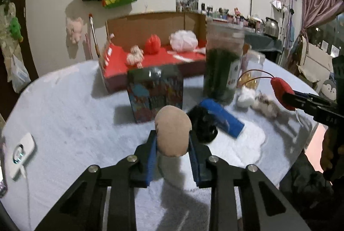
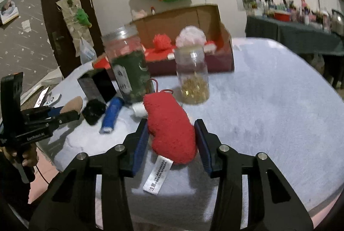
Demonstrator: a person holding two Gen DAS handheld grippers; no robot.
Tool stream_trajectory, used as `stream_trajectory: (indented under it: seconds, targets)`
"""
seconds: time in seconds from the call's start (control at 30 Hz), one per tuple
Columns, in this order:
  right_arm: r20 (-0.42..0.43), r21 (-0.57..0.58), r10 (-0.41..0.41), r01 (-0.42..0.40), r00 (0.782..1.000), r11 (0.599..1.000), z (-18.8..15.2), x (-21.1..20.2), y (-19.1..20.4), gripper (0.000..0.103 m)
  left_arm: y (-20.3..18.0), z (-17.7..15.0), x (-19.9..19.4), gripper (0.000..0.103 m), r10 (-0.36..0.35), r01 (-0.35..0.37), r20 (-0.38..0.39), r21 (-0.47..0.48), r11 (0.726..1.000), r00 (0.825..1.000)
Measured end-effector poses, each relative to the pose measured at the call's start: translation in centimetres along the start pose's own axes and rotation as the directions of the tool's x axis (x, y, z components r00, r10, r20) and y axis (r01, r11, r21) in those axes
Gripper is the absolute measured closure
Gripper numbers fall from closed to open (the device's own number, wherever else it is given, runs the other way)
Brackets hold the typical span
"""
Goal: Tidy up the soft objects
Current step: 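Carry the sponge and red pouch over the red-lined box with both tools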
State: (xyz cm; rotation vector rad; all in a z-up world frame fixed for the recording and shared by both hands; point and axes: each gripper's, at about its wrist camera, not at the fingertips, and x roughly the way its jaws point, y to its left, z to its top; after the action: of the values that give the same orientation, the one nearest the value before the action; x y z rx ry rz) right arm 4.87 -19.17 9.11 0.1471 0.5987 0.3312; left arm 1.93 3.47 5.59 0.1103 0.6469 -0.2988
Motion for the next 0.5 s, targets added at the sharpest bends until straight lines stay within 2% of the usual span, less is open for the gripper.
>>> stream_trajectory:
  seconds: [0.1,0.23,0.43,0.5]
  targets:
    - [0.033,0.000,0.011,-0.011,0.999,1.000,0.7,-0.6,0.4,0.062,-0.1,1.1,-1.0,0.075,-0.028,0.029,0.040,-0.013,0.999,0.999]
    - [0.038,0.012,0.021,-0.021,0.999,1.000,1.7,-0.2,0.9,0.062,-1.9,2.3,-0.7,0.075,-0.124,0.124,0.062,0.000,0.992,0.990]
    - [-0.002,0.008,0.020,-0.020,1.000,1.000,1.9,1.7,1.7,0.062,-5.0,3.2,2.2,0.075,-0.216,0.216,0.016,0.027,0.976,0.976]
    - [-0.013,0.007,0.022,-0.022,1.000,1.000,2.0,2.2,1.9,0.062,-5.7,3.4,3.0,0.075,-0.227,0.227,0.005,0.036,0.973,0.974]
